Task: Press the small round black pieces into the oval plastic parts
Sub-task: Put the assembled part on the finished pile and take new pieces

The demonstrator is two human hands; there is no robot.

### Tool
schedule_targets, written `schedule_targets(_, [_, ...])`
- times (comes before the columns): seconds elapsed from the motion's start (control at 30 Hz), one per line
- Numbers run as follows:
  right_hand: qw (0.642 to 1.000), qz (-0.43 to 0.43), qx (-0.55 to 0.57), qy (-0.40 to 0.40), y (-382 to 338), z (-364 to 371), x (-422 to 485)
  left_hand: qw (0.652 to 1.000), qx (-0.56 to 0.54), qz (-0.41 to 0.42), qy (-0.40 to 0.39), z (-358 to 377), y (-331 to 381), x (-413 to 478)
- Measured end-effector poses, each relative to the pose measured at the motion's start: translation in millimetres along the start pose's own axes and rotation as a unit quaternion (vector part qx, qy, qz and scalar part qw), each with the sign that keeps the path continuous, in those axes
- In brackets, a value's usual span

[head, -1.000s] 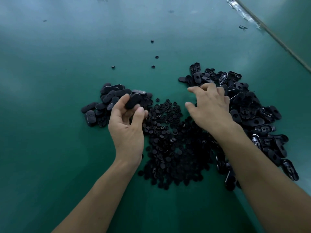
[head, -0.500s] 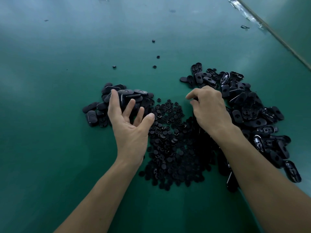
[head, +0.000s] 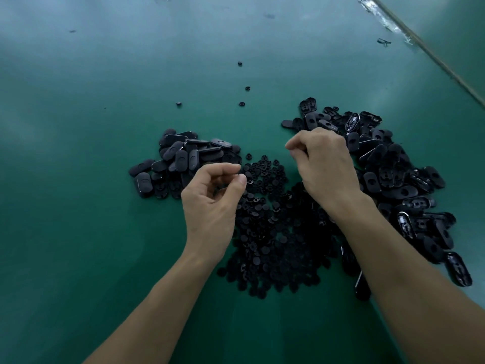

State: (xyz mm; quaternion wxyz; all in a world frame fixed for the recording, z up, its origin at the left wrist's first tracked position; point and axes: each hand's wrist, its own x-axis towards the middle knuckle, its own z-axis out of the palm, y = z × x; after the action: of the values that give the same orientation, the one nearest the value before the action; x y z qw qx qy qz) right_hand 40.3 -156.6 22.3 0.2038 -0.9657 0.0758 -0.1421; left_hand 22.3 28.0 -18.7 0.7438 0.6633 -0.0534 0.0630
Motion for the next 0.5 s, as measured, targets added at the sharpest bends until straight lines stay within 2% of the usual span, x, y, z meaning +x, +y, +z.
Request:
schedule_targets(0.23, [0.998, -0.008, -0.022, 0.055, -0.4, -0.2, -0.6, 1.000, 0.001, 0.000, -0.002, 0.4, 0.1, 0.4])
schedule_targets(0.37, [0.990, -0.045, 0.124, 0.051, -11.4, -5.5, -3.2, 0.999, -0.042, -0.009, -0.003, 2.4, 1.4, 0.2])
schedule_targets(0.5, [0.951, -0.090, 0.293, 0.027, -27.4, -10.7, -12.9, 0.996, -0.073, -0.045, -0.005, 3.1, 1.3, -0.5])
